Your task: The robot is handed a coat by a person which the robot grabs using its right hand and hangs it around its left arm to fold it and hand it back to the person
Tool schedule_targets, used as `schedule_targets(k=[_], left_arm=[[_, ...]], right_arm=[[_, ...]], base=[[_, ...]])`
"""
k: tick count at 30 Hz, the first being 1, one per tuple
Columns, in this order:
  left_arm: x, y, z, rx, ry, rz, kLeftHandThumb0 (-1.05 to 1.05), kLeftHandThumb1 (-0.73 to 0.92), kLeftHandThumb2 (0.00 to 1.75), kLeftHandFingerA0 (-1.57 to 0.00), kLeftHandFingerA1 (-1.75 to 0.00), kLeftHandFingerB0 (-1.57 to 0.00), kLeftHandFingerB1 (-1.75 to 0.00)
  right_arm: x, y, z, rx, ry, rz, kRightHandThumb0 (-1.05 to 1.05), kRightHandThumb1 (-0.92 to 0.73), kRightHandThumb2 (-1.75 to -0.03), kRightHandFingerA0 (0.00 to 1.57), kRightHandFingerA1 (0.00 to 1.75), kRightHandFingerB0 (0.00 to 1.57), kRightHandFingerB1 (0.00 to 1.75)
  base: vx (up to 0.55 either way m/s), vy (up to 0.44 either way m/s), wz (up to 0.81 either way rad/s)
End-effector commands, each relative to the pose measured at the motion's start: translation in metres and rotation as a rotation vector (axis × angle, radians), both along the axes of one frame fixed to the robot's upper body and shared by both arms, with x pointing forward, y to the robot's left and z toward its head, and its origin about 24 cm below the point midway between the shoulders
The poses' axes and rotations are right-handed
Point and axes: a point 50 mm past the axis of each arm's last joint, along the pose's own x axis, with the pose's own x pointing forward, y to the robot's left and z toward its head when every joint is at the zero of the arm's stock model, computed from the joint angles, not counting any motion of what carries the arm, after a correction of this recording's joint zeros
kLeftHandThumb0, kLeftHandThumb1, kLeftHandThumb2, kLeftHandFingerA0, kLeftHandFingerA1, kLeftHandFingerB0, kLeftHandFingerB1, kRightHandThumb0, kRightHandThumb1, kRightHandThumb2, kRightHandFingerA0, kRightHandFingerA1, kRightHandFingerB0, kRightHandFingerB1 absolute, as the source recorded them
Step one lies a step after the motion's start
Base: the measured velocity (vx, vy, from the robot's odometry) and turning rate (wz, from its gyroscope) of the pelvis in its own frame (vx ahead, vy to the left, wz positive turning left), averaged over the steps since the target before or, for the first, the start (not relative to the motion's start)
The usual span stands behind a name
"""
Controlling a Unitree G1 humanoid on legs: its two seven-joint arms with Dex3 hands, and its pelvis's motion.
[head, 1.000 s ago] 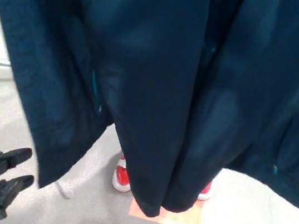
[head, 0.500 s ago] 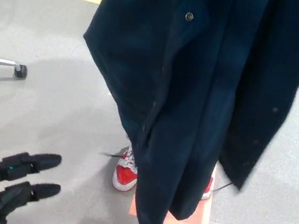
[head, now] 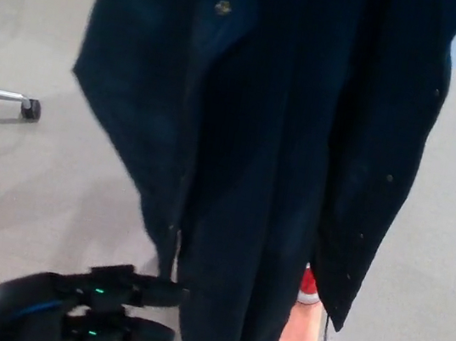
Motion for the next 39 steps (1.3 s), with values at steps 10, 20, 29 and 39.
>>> schedule_targets(k=[10, 20, 29, 39], left_arm=[[0.034, -0.077, 0.003, 0.029, -0.051, -0.077, -0.70, 0.72, 1.07, -0.02, -0.36, -0.02, -0.33], [0.061, -0.138, 0.011, 0.046, -0.127, -0.081, -0.77, 0.72, 1.02, -0.05, -0.36, -0.08, -0.33], [0.082, -0.177, 0.013, 0.084, -0.129, -0.070, -0.84, 0.75, 1.04, -0.02, -0.36, -0.11, -0.41], [0.136, -0.201, 0.027, 0.176, -0.161, 0.157, -0.82, 0.72, 1.06, 0.00, -0.24, -0.13, -0.25]], right_arm=[[-0.023, 0.054, -0.002, -0.084, -0.054, 0.177, -0.27, -0.77, -0.62, 1.00, 1.03, 0.91, 0.81], [-0.028, 0.077, -0.013, -0.122, -0.041, 0.235, -0.32, -0.83, -0.63, 1.03, 0.85, 0.94, 0.70], [-0.037, 0.114, -0.040, -0.157, 0.024, 0.380, -0.33, -0.78, -0.63, 1.06, 0.69, 0.96, 0.65], [-0.063, 0.139, -0.040, -0.174, 0.048, 0.591, -0.29, -0.79, -0.64, 0.83, 1.27, 0.83, 0.68]], base=[[0.00, 0.000, 0.00], [0.00, 0.000, 0.00], [0.00, 0.000, 0.00], [0.00, 0.000, 0.00]])
